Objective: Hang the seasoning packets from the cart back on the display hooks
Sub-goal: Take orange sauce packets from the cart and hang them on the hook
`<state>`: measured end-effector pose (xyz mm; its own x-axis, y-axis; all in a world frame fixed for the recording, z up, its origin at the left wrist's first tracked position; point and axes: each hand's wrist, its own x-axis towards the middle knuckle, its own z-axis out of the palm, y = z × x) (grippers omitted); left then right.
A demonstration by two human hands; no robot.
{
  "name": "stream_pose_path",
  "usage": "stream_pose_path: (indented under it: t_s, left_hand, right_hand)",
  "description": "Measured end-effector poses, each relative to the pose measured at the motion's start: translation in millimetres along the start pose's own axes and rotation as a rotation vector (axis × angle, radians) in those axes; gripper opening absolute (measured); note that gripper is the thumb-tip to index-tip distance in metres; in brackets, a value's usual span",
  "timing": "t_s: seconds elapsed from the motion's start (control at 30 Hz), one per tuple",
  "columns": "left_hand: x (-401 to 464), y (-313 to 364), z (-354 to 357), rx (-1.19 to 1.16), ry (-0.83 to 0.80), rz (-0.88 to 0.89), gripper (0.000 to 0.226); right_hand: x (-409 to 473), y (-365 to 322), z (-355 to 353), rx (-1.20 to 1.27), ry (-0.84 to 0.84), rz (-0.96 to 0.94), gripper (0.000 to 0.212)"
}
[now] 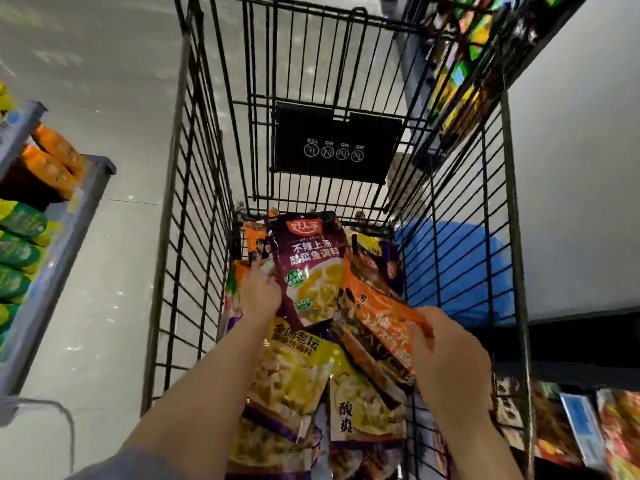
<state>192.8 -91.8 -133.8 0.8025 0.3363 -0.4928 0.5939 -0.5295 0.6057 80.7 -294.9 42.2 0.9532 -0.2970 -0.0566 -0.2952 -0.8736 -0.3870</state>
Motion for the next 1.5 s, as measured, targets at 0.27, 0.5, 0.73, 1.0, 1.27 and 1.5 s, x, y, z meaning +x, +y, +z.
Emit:
stream_pose_path:
  t_s: [0.27,0.5,0.73,1.0,1.27,1.5]
  left_hand:
    - [32.1,-10.8,28.4,0.103,0.048,-0.079,0.029]
    - [40.1,-6.9,24.4,0.115,0.012,-0.083,0.027]
    - [14.1,4.4,16.2,0.164,0.051,-0.015,0.020]
    - [-70.4,23.1,-19.9,0.153,0.176,0.242,0.019]
    - [-175.1,-13.8,-57.3,0.129,0.203,0.403,0.015]
    - [-251.2,-74.5,-45.7,0.188,-0.122,0.268,0.015]
  right_hand:
    - [23.4,13.2,-0.5,-0.066,-0.094,0.056,0.009]
    - [29.1,11.8,5.1,-0.117,-0.044,0.002,0.007]
    - [23.9,18.0,8.0,-0.071,-0.026,-0.038,0.009]
    - [-3.2,22.0,9.3,-0.016,-0.001,-0.083,0.013]
    - [-23.5,19.9,-2.2,0.038,-0.071,-0.082,0.022]
    - [-31.2,10.6,-40.0,-0.026,-0.226,-0.203,0.031]
